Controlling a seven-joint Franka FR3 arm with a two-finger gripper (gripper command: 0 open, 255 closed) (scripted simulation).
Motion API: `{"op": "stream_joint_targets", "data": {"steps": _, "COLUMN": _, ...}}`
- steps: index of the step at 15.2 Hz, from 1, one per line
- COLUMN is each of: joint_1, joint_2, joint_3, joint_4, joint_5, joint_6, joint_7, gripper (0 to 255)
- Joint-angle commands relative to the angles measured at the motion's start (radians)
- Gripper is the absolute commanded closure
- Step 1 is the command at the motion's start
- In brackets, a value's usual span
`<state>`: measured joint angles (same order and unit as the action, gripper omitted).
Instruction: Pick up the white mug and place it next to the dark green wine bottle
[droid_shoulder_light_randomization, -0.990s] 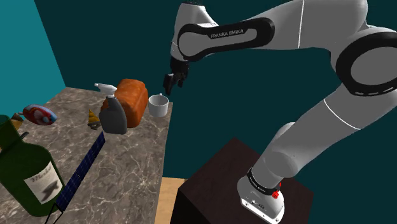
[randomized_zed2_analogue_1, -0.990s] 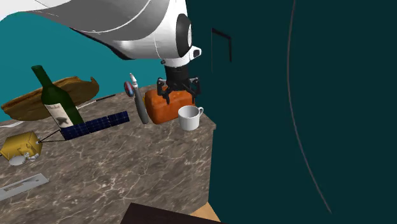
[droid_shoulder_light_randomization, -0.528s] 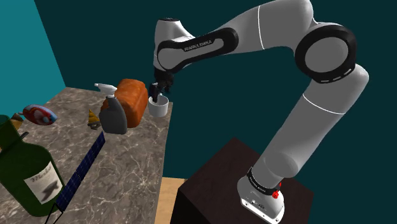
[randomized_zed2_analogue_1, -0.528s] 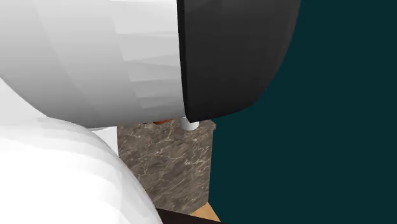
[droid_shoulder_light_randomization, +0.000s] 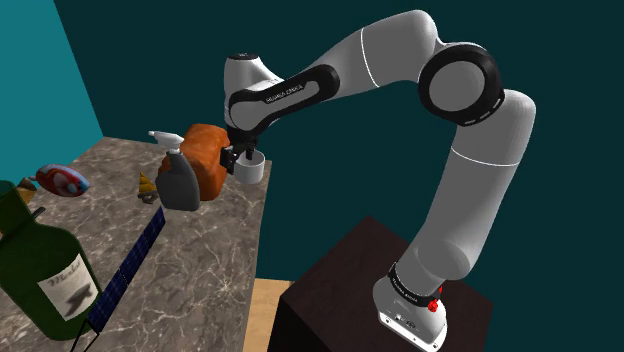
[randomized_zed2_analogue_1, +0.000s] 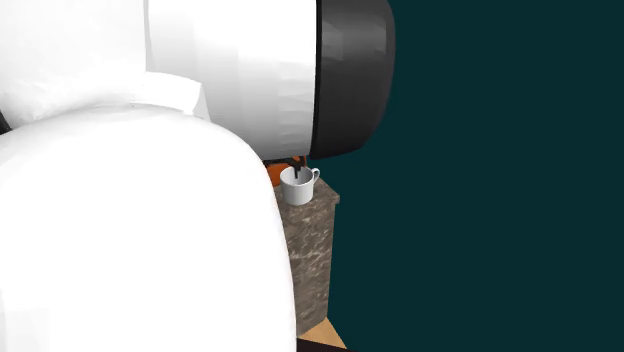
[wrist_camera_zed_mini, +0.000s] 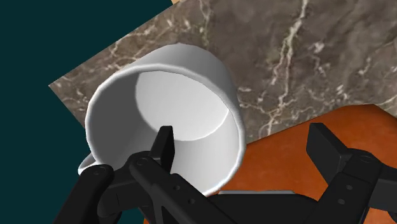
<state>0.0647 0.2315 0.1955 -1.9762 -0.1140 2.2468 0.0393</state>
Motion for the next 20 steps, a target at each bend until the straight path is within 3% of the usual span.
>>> {"op": "stream_joint_targets", "data": {"steps": 1, "joint_1": 0.001, "joint_2": 0.016, "joint_3": -0.002, "joint_4": -0.006, "joint_5": -0.006, "joint_6": 0.022, "joint_7": 0.003, "gripper": 0}}
{"op": "stream_joint_targets", "data": {"steps": 11, "joint_1": 0.002, "joint_2": 0.037, "joint_3": -0.005, "joint_4": -0.015, "joint_5": -0.013, "joint_6": 0.051, "joint_7": 0.008, "gripper": 0}}
{"op": "stream_joint_targets", "data": {"steps": 12, "joint_1": 0.002, "joint_2": 0.037, "joint_3": -0.005, "joint_4": -0.015, "joint_5": -0.013, "joint_6": 0.051, "joint_7": 0.008, "gripper": 255}}
{"op": "stream_joint_targets", "data": {"steps": 20, "joint_1": 0.002, "joint_2": 0.037, "joint_3": -0.005, "joint_4": -0.015, "joint_5": -0.013, "joint_6": 0.051, "joint_7": 0.008, "gripper": 255}}
